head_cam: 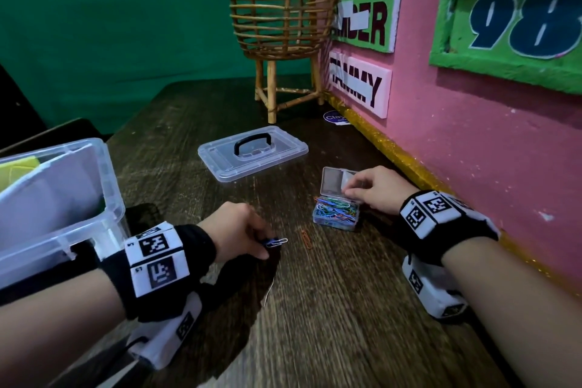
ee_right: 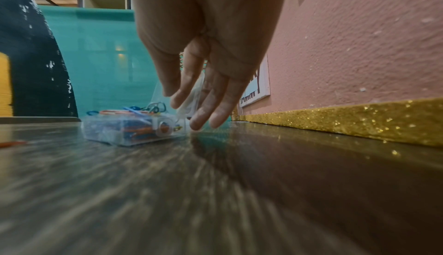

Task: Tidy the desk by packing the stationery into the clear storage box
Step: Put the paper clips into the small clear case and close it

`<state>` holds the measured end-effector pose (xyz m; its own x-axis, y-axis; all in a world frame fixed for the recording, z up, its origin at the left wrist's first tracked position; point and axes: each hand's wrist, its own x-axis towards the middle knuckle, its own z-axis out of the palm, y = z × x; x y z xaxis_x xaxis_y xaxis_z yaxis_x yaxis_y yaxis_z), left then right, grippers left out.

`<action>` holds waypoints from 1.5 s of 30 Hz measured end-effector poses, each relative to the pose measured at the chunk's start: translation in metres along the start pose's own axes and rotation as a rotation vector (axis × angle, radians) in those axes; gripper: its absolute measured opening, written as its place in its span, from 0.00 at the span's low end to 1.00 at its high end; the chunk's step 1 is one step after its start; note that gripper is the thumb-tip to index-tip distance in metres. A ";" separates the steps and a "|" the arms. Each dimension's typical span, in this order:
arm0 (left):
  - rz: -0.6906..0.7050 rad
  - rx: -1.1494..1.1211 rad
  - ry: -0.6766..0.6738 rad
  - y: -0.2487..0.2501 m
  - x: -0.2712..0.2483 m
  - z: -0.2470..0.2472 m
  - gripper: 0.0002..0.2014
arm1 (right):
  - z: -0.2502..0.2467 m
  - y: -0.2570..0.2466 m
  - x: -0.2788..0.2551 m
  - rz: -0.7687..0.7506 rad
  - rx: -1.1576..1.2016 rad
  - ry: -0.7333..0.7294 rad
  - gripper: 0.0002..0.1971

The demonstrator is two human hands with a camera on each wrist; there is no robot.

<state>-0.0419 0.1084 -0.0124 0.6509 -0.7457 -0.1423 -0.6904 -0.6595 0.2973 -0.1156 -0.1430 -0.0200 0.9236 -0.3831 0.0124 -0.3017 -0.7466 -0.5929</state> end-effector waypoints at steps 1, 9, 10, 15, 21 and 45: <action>-0.002 -0.008 0.013 0.000 0.001 0.000 0.17 | 0.000 0.000 0.000 -0.002 -0.001 -0.003 0.06; -0.011 0.028 0.055 0.008 0.010 0.000 0.10 | 0.000 -0.001 -0.001 -0.005 -0.001 -0.020 0.02; -0.009 0.034 0.050 0.009 0.011 0.000 0.10 | 0.000 -0.001 -0.001 -0.002 0.002 -0.020 0.02; 0.012 0.031 0.064 0.009 0.014 0.001 0.09 | 0.000 0.000 0.000 0.006 0.026 -0.014 0.03; 0.163 -0.109 0.063 0.010 0.012 -0.003 0.08 | 0.000 0.000 0.000 -0.015 0.016 0.003 0.05; 0.266 -0.090 -0.101 0.028 0.036 -0.002 0.16 | -0.001 -0.004 -0.002 0.034 0.056 -0.037 0.09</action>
<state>-0.0372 0.0634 -0.0074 0.4130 -0.8998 -0.1403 -0.7990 -0.4320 0.4184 -0.1162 -0.1398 -0.0164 0.9212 -0.3872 -0.0377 -0.3207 -0.7012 -0.6367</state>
